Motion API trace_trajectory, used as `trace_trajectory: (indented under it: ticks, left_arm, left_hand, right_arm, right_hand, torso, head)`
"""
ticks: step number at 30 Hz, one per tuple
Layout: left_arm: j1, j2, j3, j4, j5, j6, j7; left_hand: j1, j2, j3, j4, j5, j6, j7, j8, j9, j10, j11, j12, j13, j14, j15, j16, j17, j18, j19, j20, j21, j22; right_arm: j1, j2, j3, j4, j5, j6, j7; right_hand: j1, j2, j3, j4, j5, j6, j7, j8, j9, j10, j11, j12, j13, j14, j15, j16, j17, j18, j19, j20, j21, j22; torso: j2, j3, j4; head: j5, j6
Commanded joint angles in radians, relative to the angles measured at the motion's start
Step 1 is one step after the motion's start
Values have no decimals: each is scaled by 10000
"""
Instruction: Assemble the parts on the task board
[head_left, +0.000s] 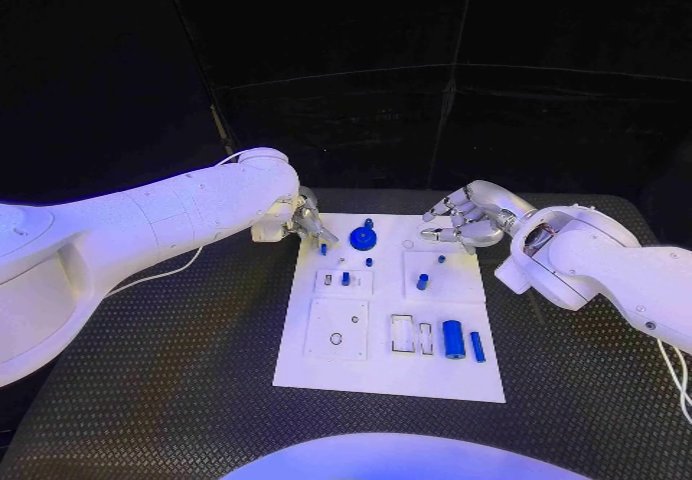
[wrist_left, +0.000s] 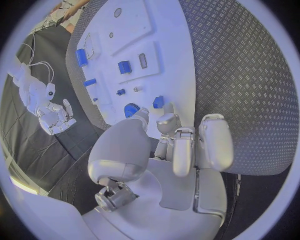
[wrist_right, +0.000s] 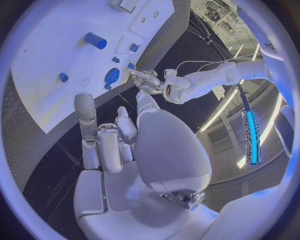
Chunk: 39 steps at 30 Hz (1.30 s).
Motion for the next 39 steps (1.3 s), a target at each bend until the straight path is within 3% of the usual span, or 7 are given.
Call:
trace_trajectory:
  ticks: [1,24,39]
  left_arm:
    - [9,45,4,-20,-174,254,13]
    - [-25,201,-5,-226,-186,539,-24]
    - [-28,217,-6,-250,261,498,12]
  left_hand:
    - [116,-14,-76,-17,13,66,2,-64,-20,-26,59,43,-16,1073,77,62,2634,-128,-35,68,55,14]
    - [651,313,-113,-331,29,204,-4,-82,-272,-65,54,52,-93,1073,76,62,2634,-115,-70,71,3,-23]
    - [1787,956,646,-1280,61,306,-29,-50,-540,-206,36,-73,-346,1073,85,62,2634,-57,-199,89,-225,-260]
  right_arm:
    - [17,13,7,11,11,0,83]
    - [18,34,7,-7,11,8,84]
    - [18,52,8,-34,11,9,96]
  right_hand:
    - [-59,11,-26,4,47,38,-10,49,-14,3,-28,3,-6,452,-53,-36,41,107,0,-25,-34,-17]
    - [-59,11,-26,4,47,38,-10,49,-14,3,-28,3,-6,452,-53,-36,41,107,0,-25,-34,-17]
    - [-57,17,-28,4,64,39,-11,57,-14,-4,-29,-2,-16,451,-55,-44,31,106,8,-27,-38,-16]
  torso:
    - [-1,2,-4]
    - [-4,1,-3]
    - [3,4,-9]
  head:
    - [17,-9]
    - [26,-54]
    - [28,-75]
